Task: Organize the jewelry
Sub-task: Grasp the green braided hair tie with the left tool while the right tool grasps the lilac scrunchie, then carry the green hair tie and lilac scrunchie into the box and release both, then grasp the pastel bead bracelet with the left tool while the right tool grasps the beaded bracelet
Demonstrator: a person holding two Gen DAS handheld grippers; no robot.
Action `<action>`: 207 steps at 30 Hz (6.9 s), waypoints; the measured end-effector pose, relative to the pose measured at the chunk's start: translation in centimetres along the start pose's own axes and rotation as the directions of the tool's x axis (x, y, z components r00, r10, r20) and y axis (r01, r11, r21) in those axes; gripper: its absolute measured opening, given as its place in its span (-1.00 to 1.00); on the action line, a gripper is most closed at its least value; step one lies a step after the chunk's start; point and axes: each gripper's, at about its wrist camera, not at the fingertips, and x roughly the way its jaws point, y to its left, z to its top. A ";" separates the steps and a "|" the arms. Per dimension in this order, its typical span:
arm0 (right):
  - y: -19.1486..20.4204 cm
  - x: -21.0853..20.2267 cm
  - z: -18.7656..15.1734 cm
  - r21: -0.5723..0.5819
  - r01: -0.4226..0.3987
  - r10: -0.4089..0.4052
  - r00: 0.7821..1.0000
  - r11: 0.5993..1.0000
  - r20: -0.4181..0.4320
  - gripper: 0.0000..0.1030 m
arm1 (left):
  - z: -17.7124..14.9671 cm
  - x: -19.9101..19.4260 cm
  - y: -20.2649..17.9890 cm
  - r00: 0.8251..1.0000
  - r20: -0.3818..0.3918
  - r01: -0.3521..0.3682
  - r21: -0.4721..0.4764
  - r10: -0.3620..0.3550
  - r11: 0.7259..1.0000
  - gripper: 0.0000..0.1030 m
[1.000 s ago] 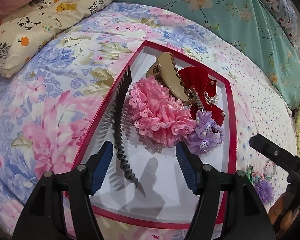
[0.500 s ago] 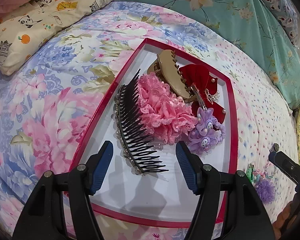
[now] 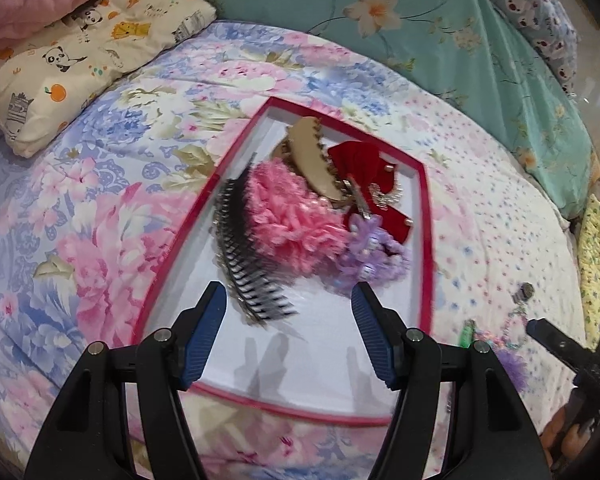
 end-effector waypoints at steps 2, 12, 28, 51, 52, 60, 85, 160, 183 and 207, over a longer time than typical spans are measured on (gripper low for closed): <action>-0.7 -0.7 -0.5 0.010 0.018 -0.018 1.000 1.000 0.003 0.11 | -0.4 -0.6 -0.7 1.000 0.003 0.013 0.008 -0.013 1.000 0.25; -4.3 -4.6 -2.9 0.059 0.091 -0.093 0.995 0.994 0.032 0.18 | -2.9 -2.2 -5.0 0.995 -0.032 0.092 0.084 -0.089 0.992 0.26; -5.8 -5.5 -6.3 0.071 0.129 -0.130 0.991 0.989 0.012 0.19 | -7.0 -1.6 -9.2 0.983 -0.135 0.142 0.150 -0.122 0.978 0.26; -6.7 -3.2 -6.3 0.029 0.167 -0.167 0.986 0.986 0.009 -0.86 | -8.6 4.2 -17.3 0.965 -0.252 0.154 0.313 -0.074 0.937 0.26; -7.0 -4.0 -6.1 0.039 0.169 -0.171 0.985 0.985 0.033 -0.86 | -8.6 4.7 -17.8 0.965 -0.251 0.151 0.322 -0.070 0.935 0.26; -9.0 -7.0 -6.1 0.099 0.154 -0.166 0.978 0.983 0.124 -0.87 | -9.6 7.6 -20.6 0.976 -0.216 0.078 0.447 0.023 0.891 -0.11; -2.5 -7.8 -7.7 0.017 0.029 -0.031 0.991 0.999 0.133 -0.87 | -9.1 -4.1 -11.1 0.978 -0.064 0.209 0.198 -0.200 0.958 -0.83; 11.2 9.8 -2.6 -0.148 -0.086 0.073 0.993 0.985 -0.088 -0.21 | -2.2 1.4 5.3 0.999 -0.049 0.000 -0.077 -0.004 0.997 0.00; 2.8 -1.6 -4.1 0.011 -0.030 0.029 0.997 0.999 0.071 0.53 | -5.7 -3.5 -2.2 0.996 -0.036 0.081 0.014 -0.080 0.997 0.21; -6.7 -8.6 -6.1 0.122 0.258 -0.275 0.949 0.959 0.154 0.53 | -10.7 -2.6 -12.1 0.984 -0.140 0.135 0.174 -0.112 0.975 0.21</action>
